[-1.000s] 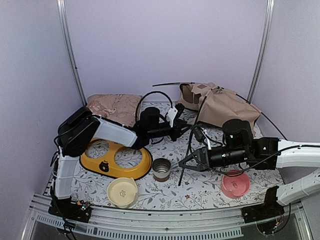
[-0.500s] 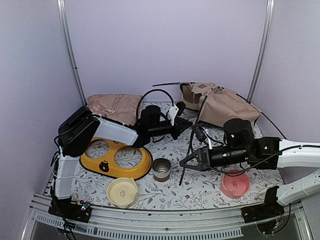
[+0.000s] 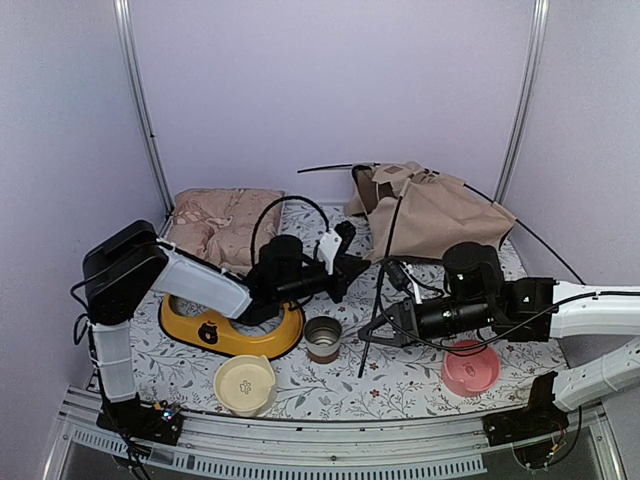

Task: Set up the pet tent

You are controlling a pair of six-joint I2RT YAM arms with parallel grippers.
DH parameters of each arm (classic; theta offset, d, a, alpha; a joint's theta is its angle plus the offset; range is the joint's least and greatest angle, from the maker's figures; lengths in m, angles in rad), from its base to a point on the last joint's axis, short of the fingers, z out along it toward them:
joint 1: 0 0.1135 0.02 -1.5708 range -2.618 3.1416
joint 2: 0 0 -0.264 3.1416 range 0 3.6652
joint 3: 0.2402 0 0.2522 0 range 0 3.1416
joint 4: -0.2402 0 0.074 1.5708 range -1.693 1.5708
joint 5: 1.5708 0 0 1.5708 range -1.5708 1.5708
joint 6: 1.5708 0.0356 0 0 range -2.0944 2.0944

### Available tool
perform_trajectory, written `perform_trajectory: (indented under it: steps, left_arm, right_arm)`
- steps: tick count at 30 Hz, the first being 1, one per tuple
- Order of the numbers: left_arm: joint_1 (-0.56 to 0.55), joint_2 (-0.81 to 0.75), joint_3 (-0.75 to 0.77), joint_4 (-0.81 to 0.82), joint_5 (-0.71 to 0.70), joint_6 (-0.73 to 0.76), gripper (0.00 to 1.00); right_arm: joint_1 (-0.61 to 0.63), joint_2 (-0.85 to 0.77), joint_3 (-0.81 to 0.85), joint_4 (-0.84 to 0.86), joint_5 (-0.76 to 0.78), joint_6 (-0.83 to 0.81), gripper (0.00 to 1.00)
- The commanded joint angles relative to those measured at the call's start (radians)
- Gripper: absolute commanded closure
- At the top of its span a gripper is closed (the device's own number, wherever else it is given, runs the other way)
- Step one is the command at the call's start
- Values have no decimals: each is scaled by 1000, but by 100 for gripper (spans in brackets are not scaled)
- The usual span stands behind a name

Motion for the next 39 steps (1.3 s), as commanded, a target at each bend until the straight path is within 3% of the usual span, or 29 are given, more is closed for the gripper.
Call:
perform_trajectory:
  steps: [1, 8, 19, 31, 39]
  left_arm:
    - [-90, -117, -105, 85, -173, 49, 100]
    - [-189, -202, -219, 93, -326, 58, 100]
    - [-336, -258, -364, 113, -480, -6, 100]
    - [-409, -320, -435, 97, -531, -43, 100]
    - [-459, -357, -459, 40, -553, -67, 100]
  right_arm:
    - [-24, -23, -78, 101, 35, 89, 100]
    - [-24, -1, -159, 241, -13, 227, 100]
    - [-30, 129, -105, 291, -41, 259, 100]
    - [-128, 132, 1, 287, -29, 154, 100]
    - [-178, 219, 130, 287, -3, 24, 100]
